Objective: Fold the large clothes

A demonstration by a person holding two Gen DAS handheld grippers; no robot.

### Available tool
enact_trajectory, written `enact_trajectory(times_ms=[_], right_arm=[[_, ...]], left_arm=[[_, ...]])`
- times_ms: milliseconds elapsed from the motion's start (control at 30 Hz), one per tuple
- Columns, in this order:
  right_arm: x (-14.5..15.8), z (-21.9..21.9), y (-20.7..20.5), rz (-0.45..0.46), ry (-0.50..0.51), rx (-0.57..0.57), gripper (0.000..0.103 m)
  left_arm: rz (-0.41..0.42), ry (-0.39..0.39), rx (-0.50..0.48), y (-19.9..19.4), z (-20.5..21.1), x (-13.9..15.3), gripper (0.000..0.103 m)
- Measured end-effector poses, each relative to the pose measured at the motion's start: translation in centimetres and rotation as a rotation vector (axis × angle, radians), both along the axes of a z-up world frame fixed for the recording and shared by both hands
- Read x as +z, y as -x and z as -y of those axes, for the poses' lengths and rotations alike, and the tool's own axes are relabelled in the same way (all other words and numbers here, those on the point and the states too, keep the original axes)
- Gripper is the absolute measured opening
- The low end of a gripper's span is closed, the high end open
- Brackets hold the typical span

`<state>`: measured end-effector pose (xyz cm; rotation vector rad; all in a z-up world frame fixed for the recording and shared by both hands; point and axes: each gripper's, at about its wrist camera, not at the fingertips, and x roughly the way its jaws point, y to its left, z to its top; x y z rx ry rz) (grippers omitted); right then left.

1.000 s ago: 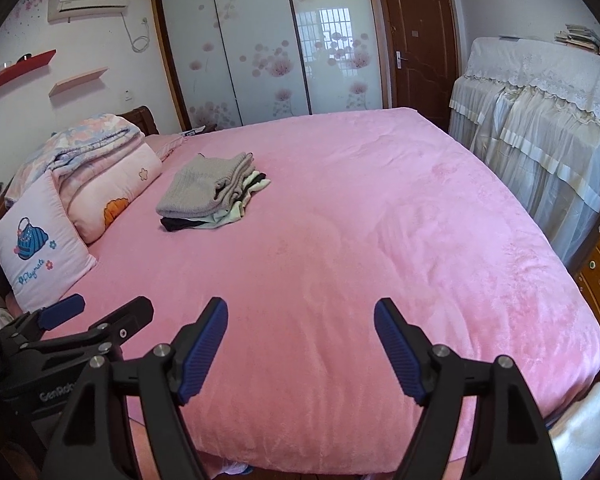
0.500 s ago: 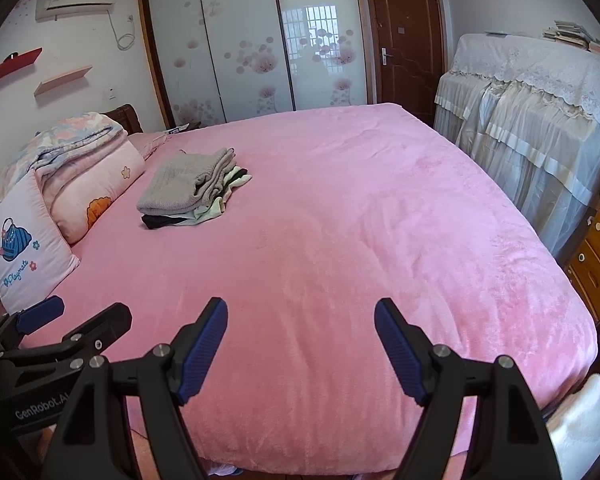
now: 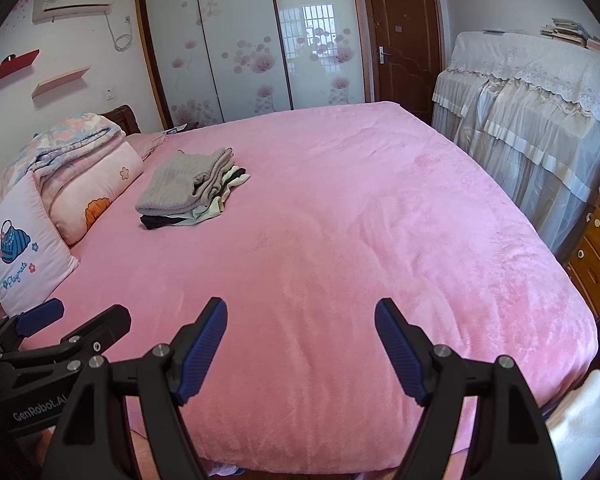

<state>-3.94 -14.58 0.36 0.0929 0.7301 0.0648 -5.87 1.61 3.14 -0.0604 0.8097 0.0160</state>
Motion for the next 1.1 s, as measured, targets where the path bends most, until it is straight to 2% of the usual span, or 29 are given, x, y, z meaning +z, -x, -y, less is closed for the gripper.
enact_trajectory(times_ms=[500, 700, 1100], right_arm=[[-0.6, -0.3, 0.3, -0.003, 0.017, -0.033, 0.077], [-0.7, -0.2, 0.2, -0.009, 0.014, -0.039, 0.077], [-1.3, -0.3, -0.3, -0.021, 0.014, -0.032, 0.077]], left_arm=[[-0.007, -0.016, -0.004, 0.0, -0.1, -0.4, 0.102], [-0.03, 0.008, -0.013, -0.2, -0.4, -0.8, 0.102], [-0.046, 0.008, -0.01, -0.6, -0.5, -1.2, 0.101]])
